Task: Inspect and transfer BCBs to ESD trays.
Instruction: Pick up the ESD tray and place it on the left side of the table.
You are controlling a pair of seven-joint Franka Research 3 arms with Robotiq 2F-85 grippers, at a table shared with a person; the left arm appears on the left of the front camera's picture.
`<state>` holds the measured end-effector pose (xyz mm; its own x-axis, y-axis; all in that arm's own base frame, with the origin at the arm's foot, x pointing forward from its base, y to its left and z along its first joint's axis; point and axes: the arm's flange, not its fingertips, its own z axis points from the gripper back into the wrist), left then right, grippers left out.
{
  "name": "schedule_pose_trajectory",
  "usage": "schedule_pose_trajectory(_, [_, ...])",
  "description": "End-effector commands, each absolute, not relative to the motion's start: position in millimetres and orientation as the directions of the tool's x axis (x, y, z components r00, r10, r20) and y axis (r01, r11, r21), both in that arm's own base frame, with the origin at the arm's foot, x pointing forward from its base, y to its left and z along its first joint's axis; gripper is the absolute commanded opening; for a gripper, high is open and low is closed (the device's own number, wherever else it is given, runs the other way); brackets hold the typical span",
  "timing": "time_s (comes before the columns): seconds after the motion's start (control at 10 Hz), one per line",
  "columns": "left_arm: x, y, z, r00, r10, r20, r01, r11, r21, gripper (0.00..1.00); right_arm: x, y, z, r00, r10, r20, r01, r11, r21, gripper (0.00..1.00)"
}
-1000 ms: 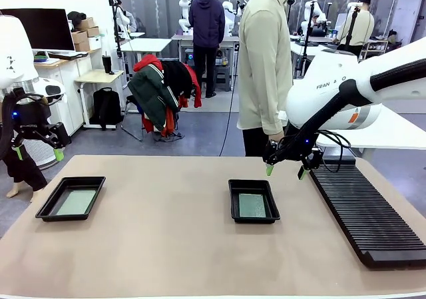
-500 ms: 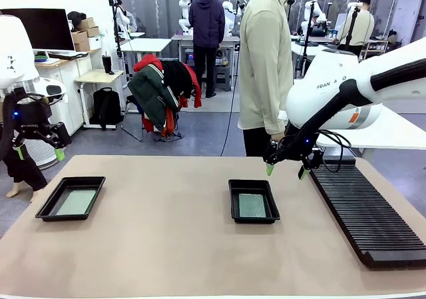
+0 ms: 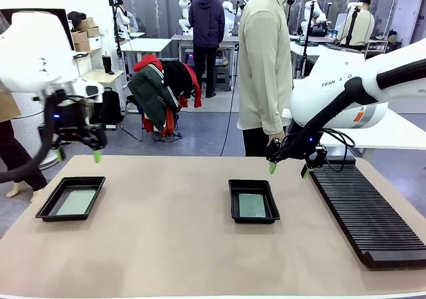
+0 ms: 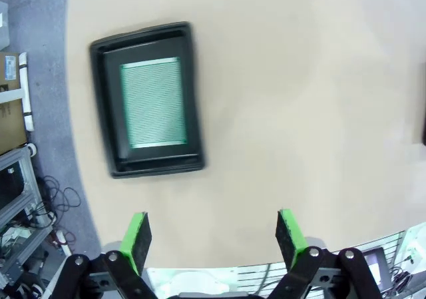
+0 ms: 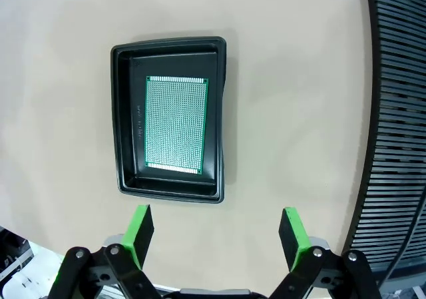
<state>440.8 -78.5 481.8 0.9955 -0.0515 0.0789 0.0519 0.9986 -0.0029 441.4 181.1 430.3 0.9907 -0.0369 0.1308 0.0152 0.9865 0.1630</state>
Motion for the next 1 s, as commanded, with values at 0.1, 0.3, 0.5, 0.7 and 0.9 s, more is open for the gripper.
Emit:
schedule_pose_trajectory(0.1, [426,-159,470,0.984,-0.039,0.175,0.046,0.998,-0.036,1.0,444,184,429,0.991,-0.035,0.128,0.014,0.987,0.159,1.0])
schedule_pose_trajectory(0.3, [419,-214,459,0.979,-0.041,0.197,0.053,0.997,-0.055,1.0,444,184,429,0.991,-0.035,0.128,0.014,0.987,0.159,1.0])
schedule_pose_trajectory(0.5, [410,-266,448,0.974,-0.053,0.219,0.066,0.996,-0.051,1.0,444,184,429,0.991,-0.035,0.128,0.014,0.987,0.159,1.0])
schedule_pose_trajectory(0.7, [400,-311,438,0.966,-0.07,0.25,0.088,0.994,-0.062,1.0,442,182,429,0.991,-0.035,0.128,0.014,0.987,0.162,1.0])
schedule_pose_trajectory(0.9, [398,-351,426,0.96,-0.075,0.27,0.098,0.993,-0.071,1.0,442,144,427,0.994,-0.045,0.1,0.019,0.967,0.253,1.0])
